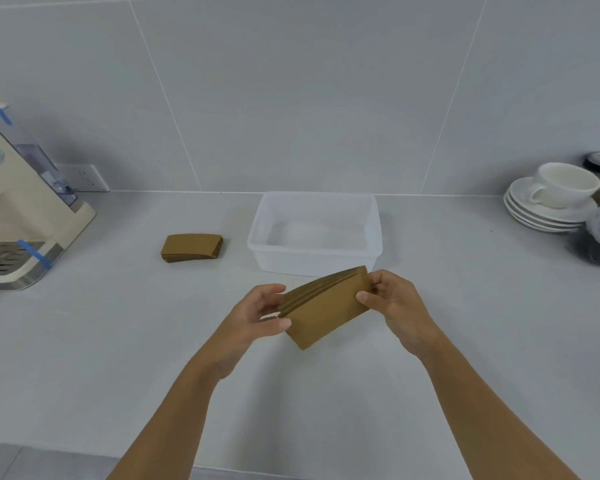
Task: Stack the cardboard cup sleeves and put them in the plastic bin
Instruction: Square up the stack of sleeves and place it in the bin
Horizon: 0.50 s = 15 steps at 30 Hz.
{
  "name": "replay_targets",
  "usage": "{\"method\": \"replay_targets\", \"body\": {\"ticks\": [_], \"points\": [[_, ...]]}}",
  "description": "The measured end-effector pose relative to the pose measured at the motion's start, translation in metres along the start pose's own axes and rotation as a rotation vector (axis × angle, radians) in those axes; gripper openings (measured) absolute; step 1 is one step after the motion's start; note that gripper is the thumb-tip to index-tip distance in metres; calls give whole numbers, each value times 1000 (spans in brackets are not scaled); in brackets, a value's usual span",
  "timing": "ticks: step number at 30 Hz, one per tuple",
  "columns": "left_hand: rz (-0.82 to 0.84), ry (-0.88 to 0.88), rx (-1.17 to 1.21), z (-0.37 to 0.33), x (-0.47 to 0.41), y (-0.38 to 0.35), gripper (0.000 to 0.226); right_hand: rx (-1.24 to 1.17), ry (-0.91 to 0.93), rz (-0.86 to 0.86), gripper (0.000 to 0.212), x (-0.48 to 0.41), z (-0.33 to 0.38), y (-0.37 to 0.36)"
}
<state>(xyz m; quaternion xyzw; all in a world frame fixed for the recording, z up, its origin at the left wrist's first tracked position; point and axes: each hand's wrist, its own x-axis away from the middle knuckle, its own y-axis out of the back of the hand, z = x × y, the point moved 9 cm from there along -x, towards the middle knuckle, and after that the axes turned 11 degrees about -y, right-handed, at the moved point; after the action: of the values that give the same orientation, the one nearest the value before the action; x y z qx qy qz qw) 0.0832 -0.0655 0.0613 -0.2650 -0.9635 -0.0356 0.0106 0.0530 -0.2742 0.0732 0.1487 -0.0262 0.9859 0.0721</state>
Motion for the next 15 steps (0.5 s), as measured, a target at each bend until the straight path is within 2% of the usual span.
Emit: {"method": "replay_targets", "body": {"ticks": [3,7,11,15], "points": [[-12,-19,18,4,5,-4,68,-95,2,-47,15,0,-1,10],[-8,-63,9,7,7,-22,49,-153,-11,-43,16,-1,-7,8],[-98,-128,-29,4,10,-26,32,-165,-28,-36,16,0,-16,3],[-207,-179,-53,6,16,-18,30,-177,-56,-36,15,0,-25,-3]]}}
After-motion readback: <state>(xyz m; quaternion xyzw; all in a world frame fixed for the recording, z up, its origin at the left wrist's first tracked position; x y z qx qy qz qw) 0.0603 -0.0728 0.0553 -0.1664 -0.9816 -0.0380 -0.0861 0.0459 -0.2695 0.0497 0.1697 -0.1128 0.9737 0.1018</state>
